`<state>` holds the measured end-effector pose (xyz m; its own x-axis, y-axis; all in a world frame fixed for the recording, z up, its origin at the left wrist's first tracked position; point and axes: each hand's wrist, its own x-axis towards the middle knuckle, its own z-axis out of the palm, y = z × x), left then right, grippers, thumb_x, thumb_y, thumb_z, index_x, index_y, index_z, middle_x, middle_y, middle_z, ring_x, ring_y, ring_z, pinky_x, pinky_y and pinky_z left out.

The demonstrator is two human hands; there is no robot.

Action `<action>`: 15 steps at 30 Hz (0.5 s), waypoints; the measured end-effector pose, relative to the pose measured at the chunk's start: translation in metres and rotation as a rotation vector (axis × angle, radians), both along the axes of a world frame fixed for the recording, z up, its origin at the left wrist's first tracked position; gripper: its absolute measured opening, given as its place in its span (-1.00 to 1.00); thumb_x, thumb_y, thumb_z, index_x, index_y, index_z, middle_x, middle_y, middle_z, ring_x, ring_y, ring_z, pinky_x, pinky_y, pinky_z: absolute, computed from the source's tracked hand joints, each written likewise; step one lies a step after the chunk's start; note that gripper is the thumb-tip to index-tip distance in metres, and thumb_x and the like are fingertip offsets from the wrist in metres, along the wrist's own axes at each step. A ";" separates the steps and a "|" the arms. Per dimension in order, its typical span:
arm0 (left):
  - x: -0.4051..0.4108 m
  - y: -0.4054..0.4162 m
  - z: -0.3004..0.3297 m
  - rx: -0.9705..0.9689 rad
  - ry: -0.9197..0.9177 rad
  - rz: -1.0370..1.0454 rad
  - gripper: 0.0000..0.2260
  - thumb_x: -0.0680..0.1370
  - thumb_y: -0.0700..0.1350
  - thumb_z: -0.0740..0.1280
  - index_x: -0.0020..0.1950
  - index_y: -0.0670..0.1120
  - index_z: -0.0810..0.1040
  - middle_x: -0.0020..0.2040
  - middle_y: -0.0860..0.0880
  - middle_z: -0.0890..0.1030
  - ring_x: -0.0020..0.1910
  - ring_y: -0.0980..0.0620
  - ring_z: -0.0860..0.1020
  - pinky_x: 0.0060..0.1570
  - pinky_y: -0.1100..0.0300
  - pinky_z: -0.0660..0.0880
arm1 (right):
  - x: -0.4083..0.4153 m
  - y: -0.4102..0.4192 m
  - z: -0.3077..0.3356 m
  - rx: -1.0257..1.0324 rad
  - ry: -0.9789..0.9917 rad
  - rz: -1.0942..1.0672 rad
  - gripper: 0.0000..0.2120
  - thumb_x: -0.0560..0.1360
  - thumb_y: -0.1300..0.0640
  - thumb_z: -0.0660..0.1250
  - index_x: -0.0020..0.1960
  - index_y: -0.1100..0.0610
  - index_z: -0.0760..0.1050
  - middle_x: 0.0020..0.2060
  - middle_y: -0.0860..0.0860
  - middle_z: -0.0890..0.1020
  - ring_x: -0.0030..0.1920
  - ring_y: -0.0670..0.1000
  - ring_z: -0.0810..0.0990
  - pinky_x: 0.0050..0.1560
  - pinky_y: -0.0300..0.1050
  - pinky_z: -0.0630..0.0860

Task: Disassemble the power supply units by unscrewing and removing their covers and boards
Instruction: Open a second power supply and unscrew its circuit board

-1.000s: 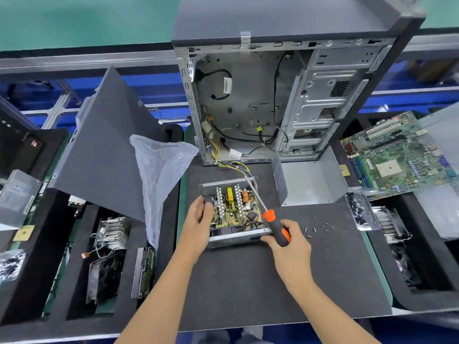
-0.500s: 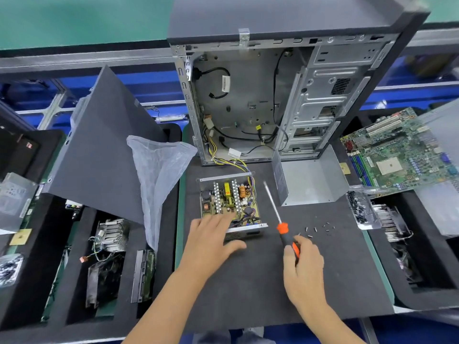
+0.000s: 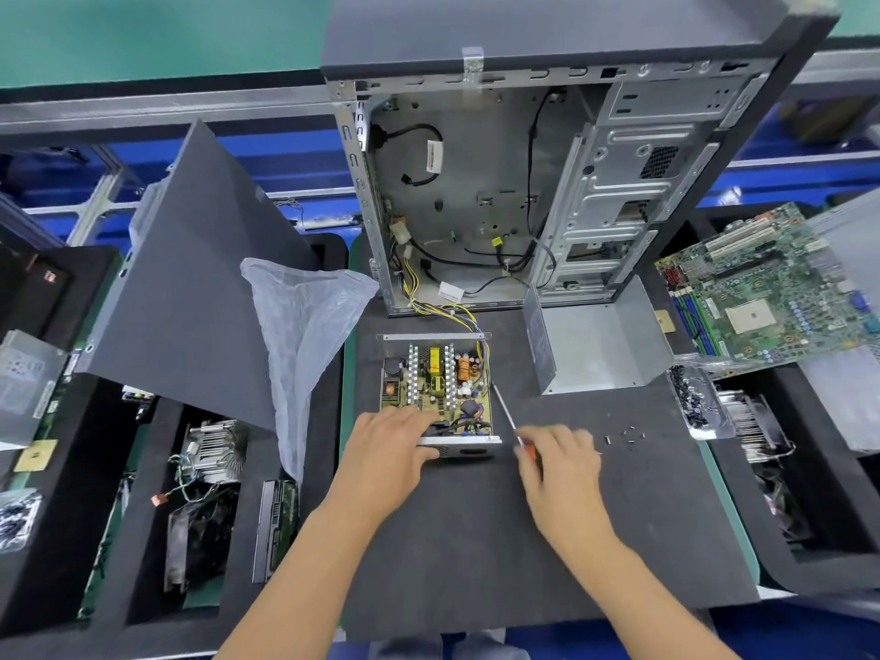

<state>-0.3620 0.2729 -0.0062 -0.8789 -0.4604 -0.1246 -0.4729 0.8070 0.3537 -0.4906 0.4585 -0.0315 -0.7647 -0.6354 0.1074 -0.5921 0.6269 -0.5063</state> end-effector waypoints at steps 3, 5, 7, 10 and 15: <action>0.000 0.002 0.001 0.035 -0.007 0.015 -0.64 0.62 0.04 0.33 0.42 0.08 0.45 0.22 0.14 0.56 0.19 0.04 0.46 0.20 0.15 0.28 | -0.030 -0.030 0.010 -0.019 -0.250 0.149 -0.81 0.56 0.27 0.35 0.13 0.13 0.64 -0.02 0.00 0.67 0.00 0.06 0.48 0.07 -0.18 0.37; 0.001 0.002 0.001 0.042 -0.006 0.021 -0.65 0.62 0.04 0.34 0.41 0.08 0.45 0.21 0.13 0.56 0.19 0.04 0.45 0.20 0.14 0.29 | -0.040 -0.041 0.007 0.068 -0.294 0.271 -0.81 0.56 0.25 0.34 0.14 0.12 0.65 0.00 -0.01 0.68 0.06 0.05 0.49 0.10 -0.20 0.37; 0.000 0.002 0.001 0.044 -0.006 0.021 -0.65 0.62 0.04 0.33 0.40 0.08 0.45 0.20 0.13 0.55 0.18 0.04 0.45 0.19 0.14 0.28 | -0.044 -0.046 0.003 0.131 -0.293 0.354 -0.81 0.55 0.24 0.35 0.12 0.11 0.66 0.00 -0.02 0.68 0.06 0.05 0.50 0.10 -0.18 0.38; 0.000 0.001 0.000 0.052 -0.010 0.027 -0.66 0.63 0.04 0.32 0.40 0.10 0.45 0.18 0.14 0.55 0.19 0.05 0.43 0.20 0.15 0.26 | -0.046 -0.044 0.000 0.108 -0.276 0.366 -0.86 0.54 0.23 0.37 0.04 0.11 0.68 -0.12 -0.02 0.65 -0.01 0.04 0.53 0.00 -0.19 0.39; 0.000 0.001 0.000 0.062 -0.008 0.030 -0.67 0.63 0.04 0.31 0.39 0.09 0.46 0.17 0.13 0.55 0.19 0.05 0.43 0.21 0.16 0.25 | -0.043 -0.047 -0.003 0.089 -0.140 0.416 -0.89 0.50 0.34 0.34 -0.07 0.18 0.60 -0.12 0.05 0.55 -0.12 0.07 0.55 -0.10 -0.10 0.48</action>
<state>-0.3616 0.2743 -0.0061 -0.8637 -0.4776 -0.1607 -0.4995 0.7691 0.3987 -0.5339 0.4116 -0.0345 -0.4455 -0.8940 -0.0483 -0.7327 0.3951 -0.5541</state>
